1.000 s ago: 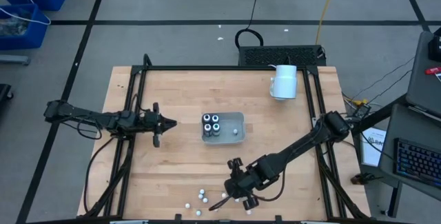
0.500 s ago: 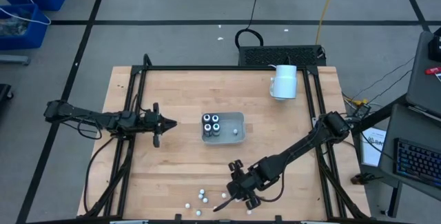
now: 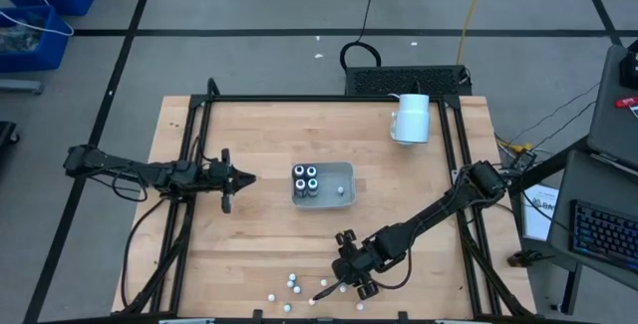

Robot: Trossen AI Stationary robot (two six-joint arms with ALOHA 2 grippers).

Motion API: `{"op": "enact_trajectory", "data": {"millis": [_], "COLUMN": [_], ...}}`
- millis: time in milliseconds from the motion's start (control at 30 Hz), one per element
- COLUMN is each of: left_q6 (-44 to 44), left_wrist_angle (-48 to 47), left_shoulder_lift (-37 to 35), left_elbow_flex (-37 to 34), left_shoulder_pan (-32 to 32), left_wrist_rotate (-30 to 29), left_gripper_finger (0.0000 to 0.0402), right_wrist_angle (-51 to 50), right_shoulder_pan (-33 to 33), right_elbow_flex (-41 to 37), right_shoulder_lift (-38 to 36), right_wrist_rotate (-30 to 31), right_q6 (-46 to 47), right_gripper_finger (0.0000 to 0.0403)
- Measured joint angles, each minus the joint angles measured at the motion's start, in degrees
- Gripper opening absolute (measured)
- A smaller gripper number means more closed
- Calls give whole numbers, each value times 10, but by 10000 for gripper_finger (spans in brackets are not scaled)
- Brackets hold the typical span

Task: Pick & Place food coloring
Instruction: Put the small green food coloring bottle into the white bin

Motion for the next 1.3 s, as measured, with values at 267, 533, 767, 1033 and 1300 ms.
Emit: {"op": "enact_trajectory", "data": {"millis": [267,533,767,1033,1300], "left_q6": [0,0,0,0,0], "left_wrist_angle": [0,0,0,0,-2], "left_shoulder_lift": [0,0,0,0,0], "left_elbow_flex": [0,0,0,0,0], "left_shoulder_pan": [0,0,0,0,0], "left_wrist_rotate": [-5,-15,-15,-15,-15], "left_gripper_finger": [47,47,47,47,47], "right_wrist_angle": [5,8,8,7,2], "right_shoulder_pan": [-1,-2,-2,-3,-3], "right_elbow_flex": [-6,-6,-6,-6,-6], "right_shoulder_lift": [0,0,-3,-42,-99], "right_wrist_rotate": [0,0,0,17,47], "right_q6": [5,5,5,8,-10], "right_gripper_finger": [157,88,43,52,46]}}
